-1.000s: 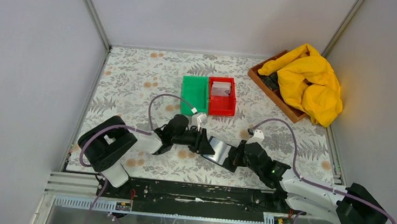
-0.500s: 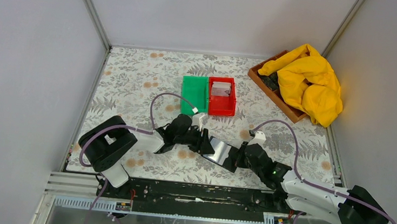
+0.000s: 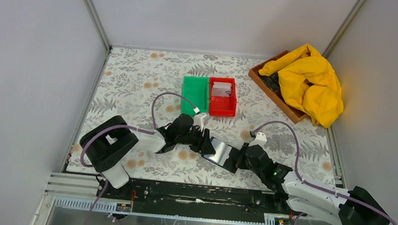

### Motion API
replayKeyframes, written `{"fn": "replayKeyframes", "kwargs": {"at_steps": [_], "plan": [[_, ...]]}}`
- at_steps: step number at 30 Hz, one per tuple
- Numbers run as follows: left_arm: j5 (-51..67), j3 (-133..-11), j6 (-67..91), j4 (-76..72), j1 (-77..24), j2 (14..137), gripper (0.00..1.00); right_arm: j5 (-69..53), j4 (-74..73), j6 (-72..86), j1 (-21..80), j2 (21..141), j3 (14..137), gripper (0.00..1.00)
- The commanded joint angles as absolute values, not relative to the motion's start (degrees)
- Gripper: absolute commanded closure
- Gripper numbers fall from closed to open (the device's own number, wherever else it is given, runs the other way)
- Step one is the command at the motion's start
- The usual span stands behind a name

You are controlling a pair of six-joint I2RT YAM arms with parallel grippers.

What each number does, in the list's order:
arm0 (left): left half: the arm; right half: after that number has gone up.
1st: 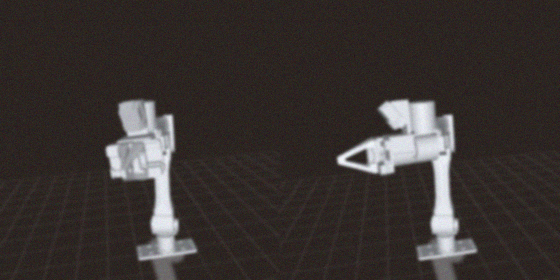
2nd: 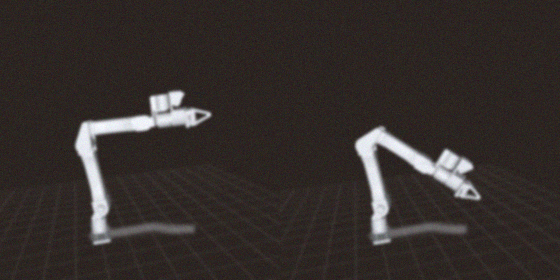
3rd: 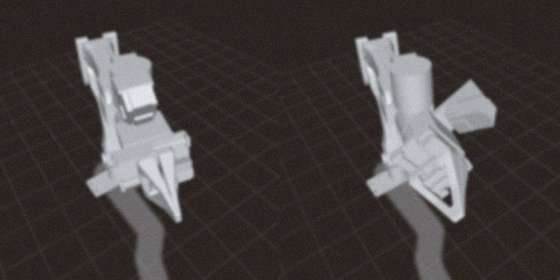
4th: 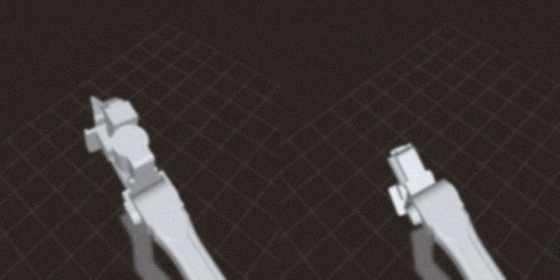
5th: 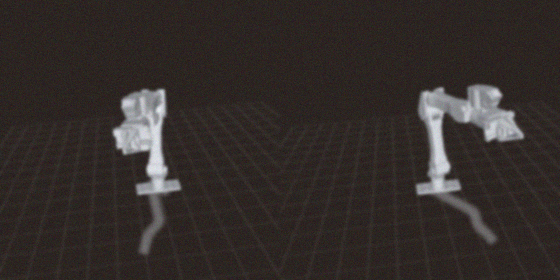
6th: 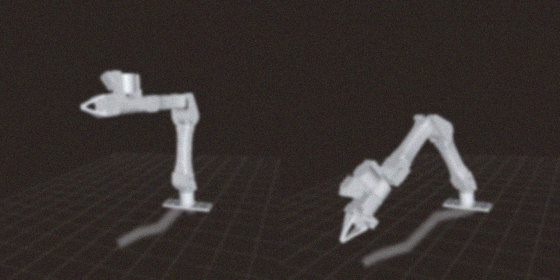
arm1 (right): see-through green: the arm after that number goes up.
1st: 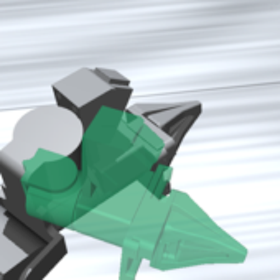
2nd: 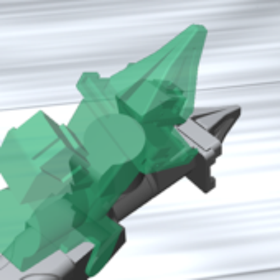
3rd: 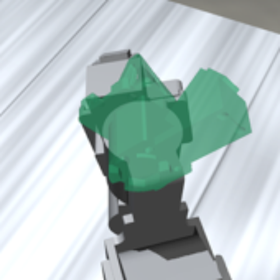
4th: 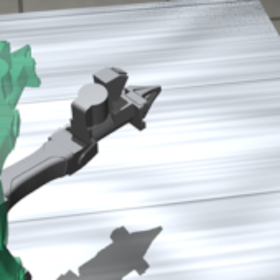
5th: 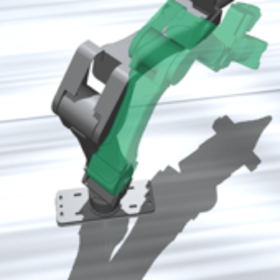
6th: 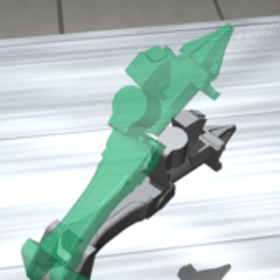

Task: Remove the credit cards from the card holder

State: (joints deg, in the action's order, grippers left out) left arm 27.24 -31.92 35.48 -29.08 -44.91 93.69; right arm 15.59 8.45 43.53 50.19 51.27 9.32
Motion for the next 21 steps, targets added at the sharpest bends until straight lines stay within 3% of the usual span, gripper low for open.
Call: {"fn": "replayKeyframes", "kwargs": {"at_steps": [1, 21], "plan": [[30.49, -32.99, 35.21, -30.89, -45.13, 94.96, 0.5, 17.15, 9.47, 43.06, 49.74, 52.07, 9.58, 1.0], [35.0, -37.48, 35.59, -33.82, -51.48, 97.45, 0.5, 16.5, 8.89, 43.34, 48.91, 51.16, 9.4, 1.0]]}}
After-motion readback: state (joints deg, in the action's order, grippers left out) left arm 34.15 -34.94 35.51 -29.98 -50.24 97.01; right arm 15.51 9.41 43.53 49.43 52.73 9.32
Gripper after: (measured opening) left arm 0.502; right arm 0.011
